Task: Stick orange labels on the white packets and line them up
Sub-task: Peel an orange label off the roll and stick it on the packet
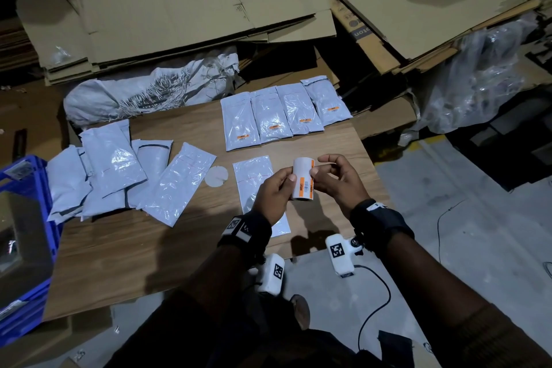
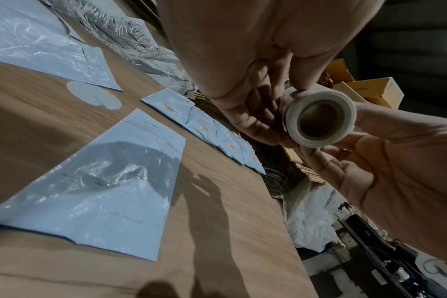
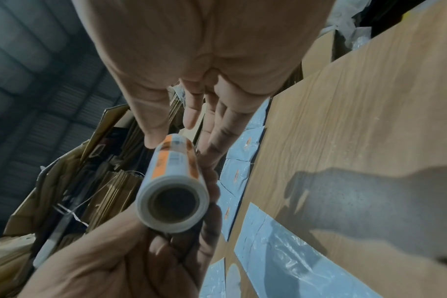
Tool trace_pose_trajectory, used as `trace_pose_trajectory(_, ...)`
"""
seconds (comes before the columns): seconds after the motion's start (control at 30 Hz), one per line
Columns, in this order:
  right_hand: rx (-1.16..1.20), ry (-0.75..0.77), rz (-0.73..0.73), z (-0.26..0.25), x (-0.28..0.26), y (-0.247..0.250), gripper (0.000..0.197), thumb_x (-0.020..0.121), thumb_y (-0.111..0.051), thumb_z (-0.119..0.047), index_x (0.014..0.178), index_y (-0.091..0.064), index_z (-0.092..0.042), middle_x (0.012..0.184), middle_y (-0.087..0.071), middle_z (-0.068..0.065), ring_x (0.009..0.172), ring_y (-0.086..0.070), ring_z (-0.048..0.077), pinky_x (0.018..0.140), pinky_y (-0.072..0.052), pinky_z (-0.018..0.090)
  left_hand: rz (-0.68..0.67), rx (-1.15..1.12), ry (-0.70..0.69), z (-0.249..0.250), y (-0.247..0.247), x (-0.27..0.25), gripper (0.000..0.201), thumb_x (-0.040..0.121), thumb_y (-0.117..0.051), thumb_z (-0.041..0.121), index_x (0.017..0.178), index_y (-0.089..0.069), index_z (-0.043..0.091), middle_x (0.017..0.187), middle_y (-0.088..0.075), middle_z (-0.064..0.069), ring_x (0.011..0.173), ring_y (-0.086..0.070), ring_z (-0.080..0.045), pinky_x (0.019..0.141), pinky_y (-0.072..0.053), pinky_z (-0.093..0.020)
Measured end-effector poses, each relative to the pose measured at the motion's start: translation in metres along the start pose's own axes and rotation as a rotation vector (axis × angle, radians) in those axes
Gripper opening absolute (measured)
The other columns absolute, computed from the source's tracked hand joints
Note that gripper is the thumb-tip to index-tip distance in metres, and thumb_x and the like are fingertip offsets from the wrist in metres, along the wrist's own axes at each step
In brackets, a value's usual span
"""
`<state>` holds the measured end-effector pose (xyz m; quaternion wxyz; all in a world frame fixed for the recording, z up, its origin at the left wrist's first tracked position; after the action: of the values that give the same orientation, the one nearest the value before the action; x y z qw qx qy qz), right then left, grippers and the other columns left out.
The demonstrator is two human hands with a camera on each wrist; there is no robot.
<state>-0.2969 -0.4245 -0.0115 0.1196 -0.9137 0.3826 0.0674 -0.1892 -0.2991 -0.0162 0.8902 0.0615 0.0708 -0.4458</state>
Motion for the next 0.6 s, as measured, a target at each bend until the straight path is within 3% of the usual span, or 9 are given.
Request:
trace_pose_trajectory(0.1, 0.005, 0.015, -0.025, 0.0, -0.004, -0.003, 0.041, 0.082, -0.079, -0.009, 0.118, -0.059, -0.011, 0.094, -0.067, 0.007, 0.089, -0.069, 0.02, 0.08, -0.059, 0.035, -0.004, -0.009, -0.004, 0.003, 0.001, 0.0, 0.034, 0.099, -0.053, 0.036, 0.127, -0.064, 0.019, 0.118, -0.072, -0.011, 0.111, -0.069, -0.03, 0.098, -0.055, -0.05)
trace_pose_trajectory(0.27, 0.024, 0.031, -0.074, -0.005, -0.007, -0.005, 0.025, 0.095, -0.063, 0.007, 0.112, -0.058, -0.01, 0.087, -0.074, 0.003, 0.081, -0.068, 0.012, 0.073, -0.057, 0.027, -0.048, -0.054, 0.022, 0.004, -0.001, -0.003, 0.026, 0.106, -0.051, 0.011, 0.13, -0.057, 0.006, 0.117, -0.068, -0.018, 0.106, -0.067, -0.028, 0.09, -0.058, -0.038)
trace_pose_trajectory(0.43, -0.025, 0.069, -0.116, -0.011, -0.007, -0.004, 0.017, 0.094, -0.064, 0.009, 0.104, -0.065, -0.005, 0.097, -0.069, 0.019, 0.088, -0.066, 0.022, 0.084, -0.059, 0.039, -0.111, -0.085, 0.034, 0.008, -0.005, -0.006, 0.031, 0.105, -0.051, 0.008, 0.134, -0.054, -0.003, 0.117, -0.069, -0.01, 0.104, -0.068, -0.015, 0.083, -0.056, -0.025)
trace_pose_trajectory(0.5, -0.114, 0.113, -0.096, -0.015, -0.006, -0.001, 0.015, 0.092, -0.069, 0.004, 0.104, -0.069, -0.005, 0.101, -0.071, 0.016, 0.092, -0.066, 0.023, 0.087, -0.059, 0.042, -0.122, -0.097, 0.03, 0.008, -0.008, -0.006, 0.03, 0.104, -0.051, 0.005, 0.133, -0.051, -0.002, 0.117, -0.068, -0.008, 0.098, -0.069, -0.008, 0.079, -0.054, -0.022)
trace_pose_trajectory(0.6, -0.271, 0.175, -0.037, -0.018, -0.007, 0.001, 0.015, 0.091, -0.07, -0.002, 0.1, -0.075, -0.013, 0.09, -0.072, 0.006, 0.083, -0.064, 0.019, 0.075, -0.057, 0.039, -0.094, -0.083, 0.032, 0.004, -0.006, -0.005, 0.033, 0.1, -0.062, 0.011, 0.128, -0.05, 0.002, 0.12, -0.062, -0.014, 0.093, -0.064, -0.011, 0.073, -0.052, -0.02)
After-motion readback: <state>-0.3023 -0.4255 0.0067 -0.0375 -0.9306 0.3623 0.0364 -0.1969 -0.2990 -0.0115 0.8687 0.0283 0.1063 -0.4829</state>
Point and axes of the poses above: each hand's wrist, its own x-axis towards the middle knuckle, its own y-axis out of the back of the hand, z = x × y, the point moved 9 cm from there along x, towards the middle knuckle
